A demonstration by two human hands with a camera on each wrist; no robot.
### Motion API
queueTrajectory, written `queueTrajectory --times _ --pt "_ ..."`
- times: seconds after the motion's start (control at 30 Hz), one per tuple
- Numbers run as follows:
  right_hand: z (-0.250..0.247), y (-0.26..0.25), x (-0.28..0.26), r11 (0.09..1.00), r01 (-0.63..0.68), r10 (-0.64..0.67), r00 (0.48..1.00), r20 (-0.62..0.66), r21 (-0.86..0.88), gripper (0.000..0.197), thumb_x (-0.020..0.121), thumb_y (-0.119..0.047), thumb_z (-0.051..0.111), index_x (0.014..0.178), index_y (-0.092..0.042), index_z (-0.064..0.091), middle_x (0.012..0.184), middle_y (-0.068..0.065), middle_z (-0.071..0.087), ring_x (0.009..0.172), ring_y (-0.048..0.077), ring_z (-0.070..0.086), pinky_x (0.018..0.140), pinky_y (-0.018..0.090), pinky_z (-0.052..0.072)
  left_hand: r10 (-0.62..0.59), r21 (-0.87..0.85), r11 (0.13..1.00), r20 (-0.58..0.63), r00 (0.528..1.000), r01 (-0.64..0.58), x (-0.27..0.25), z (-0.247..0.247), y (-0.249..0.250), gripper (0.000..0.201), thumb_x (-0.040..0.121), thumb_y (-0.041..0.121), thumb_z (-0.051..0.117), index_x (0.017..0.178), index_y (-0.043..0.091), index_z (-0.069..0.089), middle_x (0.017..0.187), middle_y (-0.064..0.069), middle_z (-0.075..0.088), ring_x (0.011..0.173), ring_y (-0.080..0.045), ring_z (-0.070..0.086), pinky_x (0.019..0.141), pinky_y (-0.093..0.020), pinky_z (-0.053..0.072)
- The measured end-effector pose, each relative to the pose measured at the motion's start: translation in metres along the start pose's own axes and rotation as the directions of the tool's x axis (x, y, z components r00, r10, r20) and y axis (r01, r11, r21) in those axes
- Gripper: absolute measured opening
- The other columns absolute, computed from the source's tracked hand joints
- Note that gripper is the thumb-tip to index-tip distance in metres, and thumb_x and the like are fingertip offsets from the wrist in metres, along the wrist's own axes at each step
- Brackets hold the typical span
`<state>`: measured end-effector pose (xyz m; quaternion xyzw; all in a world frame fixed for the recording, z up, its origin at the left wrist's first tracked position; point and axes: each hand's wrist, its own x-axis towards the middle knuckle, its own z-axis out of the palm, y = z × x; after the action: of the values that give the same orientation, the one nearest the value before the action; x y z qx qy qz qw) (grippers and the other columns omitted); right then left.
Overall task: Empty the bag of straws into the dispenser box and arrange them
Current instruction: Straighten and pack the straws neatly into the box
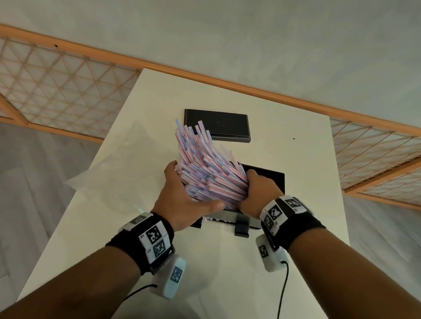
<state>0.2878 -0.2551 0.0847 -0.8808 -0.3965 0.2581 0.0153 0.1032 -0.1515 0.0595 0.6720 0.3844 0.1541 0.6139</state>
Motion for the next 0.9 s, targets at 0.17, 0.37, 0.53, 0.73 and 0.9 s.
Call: queueTrajectory --times 0.17,0.37,0.53,0.73,0.9 --pt "0.010 -0.007 0.005 0.988 0.062 -0.055 0.997 -0.047 0.145 0.059 0.069 -0.029 0.076 0.118 -0.017 0.047 0.107 0.004 0.061 0.095 0.026 0.062 0.078 0.030 0.049 0.055 -0.033 0.998 0.026 0.998 -0.054 0.002 0.000 -0.003 0.112 0.059 0.013 0.099 0.140 0.023 0.022 0.125 0.025 0.052 0.102 0.022 0.059 0.080 -0.005 0.050" --pt "0.010 -0.010 0.011 0.988 0.052 -0.042 0.996 -0.073 0.146 0.052 0.068 -0.040 0.074 0.112 -0.024 0.050 0.105 0.004 0.058 0.095 0.025 0.060 0.080 0.027 0.045 -0.071 -0.308 0.951 -0.104 0.992 0.036 0.023 -0.009 0.014 0.136 0.039 0.050 0.099 0.150 0.016 0.029 0.137 0.003 0.060 0.121 -0.012 0.064 0.103 -0.039 0.052" --pt "0.013 -0.012 0.008 0.983 0.057 -0.041 0.995 -0.092 0.175 0.050 0.070 -0.043 0.073 0.110 -0.024 0.050 0.100 0.000 0.063 0.090 0.023 0.063 0.077 0.028 0.048 -0.112 -0.539 0.837 0.007 0.994 0.098 0.058 -0.025 0.048 0.080 0.059 0.046 0.094 0.122 0.010 0.062 0.114 -0.013 0.075 0.099 -0.029 0.075 0.083 -0.041 0.058" --pt "0.017 -0.013 0.007 0.966 0.098 -0.071 0.990 -0.120 0.239 0.066 0.059 -0.065 0.060 0.119 -0.039 0.050 0.103 -0.001 0.054 0.087 0.012 0.047 0.077 0.024 0.041 0.051 -0.388 0.921 0.075 0.996 -0.018 0.060 -0.018 0.056 0.053 0.055 0.041 0.088 0.098 0.016 0.068 0.095 -0.010 0.077 0.090 -0.032 0.075 0.090 -0.049 0.059" --pt "0.019 -0.017 -0.001 0.915 0.168 -0.083 0.968 -0.235 0.366 0.053 0.068 -0.050 0.076 0.113 -0.035 0.051 0.103 -0.008 0.061 0.089 0.010 0.059 0.082 0.027 0.052 0.264 -0.271 0.935 0.097 0.960 -0.230 0.049 -0.014 0.066 0.042 0.054 0.032 0.090 0.086 0.017 0.066 0.083 -0.005 0.072 0.082 -0.027 0.070 0.081 -0.045 0.059"
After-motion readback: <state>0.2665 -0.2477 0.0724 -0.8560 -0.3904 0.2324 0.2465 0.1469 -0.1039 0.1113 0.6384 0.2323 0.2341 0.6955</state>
